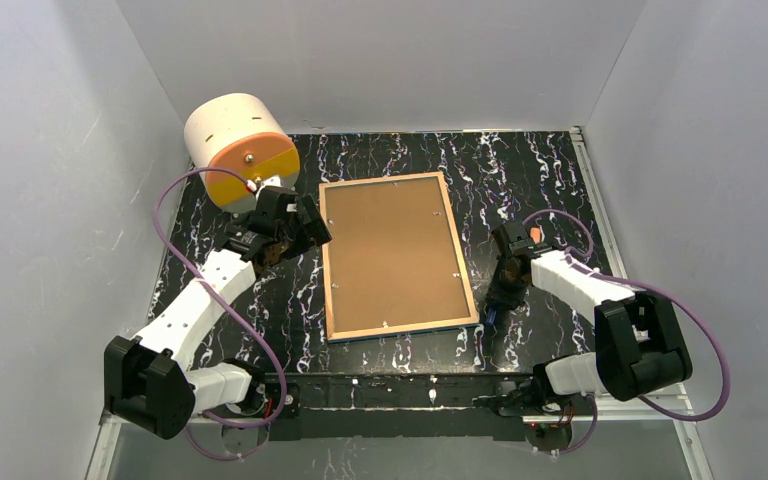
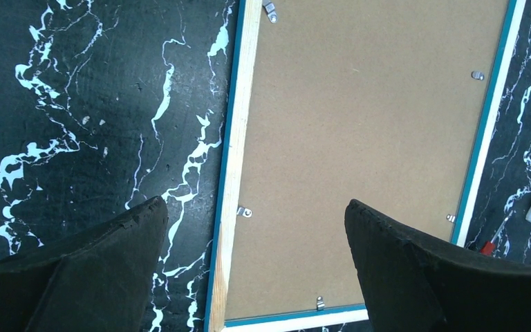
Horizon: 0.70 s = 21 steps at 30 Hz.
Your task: Take the photo out of the frame
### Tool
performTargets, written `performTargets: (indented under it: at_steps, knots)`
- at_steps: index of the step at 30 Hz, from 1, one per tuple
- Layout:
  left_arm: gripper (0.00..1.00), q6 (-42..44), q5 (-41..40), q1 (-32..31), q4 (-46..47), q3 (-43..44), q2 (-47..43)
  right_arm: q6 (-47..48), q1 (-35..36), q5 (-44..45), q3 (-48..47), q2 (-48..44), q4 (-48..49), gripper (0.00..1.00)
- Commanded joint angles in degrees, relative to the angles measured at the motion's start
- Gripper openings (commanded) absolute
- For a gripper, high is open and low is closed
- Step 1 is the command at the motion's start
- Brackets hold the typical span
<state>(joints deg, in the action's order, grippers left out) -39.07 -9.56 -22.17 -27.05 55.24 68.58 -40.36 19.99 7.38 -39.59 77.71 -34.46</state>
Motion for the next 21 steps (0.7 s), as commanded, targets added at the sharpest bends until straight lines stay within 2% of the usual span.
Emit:
performTargets:
  at_steps: [1, 10, 14, 21]
  knots:
    - [0.98, 0.6, 2.6, 0.4, 0.4, 0.1, -1.0, -1.3, 0.5, -0.2, -0.6, -0.9, 2.0, 0.01]
    - [0.98, 0.3, 6.2, 0.4, 3.6, -5.3, -2.5, -6.1, 0.6, -4.4, -1.6, -12.9, 6.2, 0.01]
    - [0.98, 0.3, 6.5, 0.5, 5.5, -7.6, -4.3, -6.7, 0.5, -10.4, -0.8, -18.2, 11.1, 0.01]
    - [0.98, -0.7, 8.0, 0.5, 7.6, -10.2, -7.6, -12.9, 0.5, -17.0, -1.3, -25.0, 19.0, 0.01]
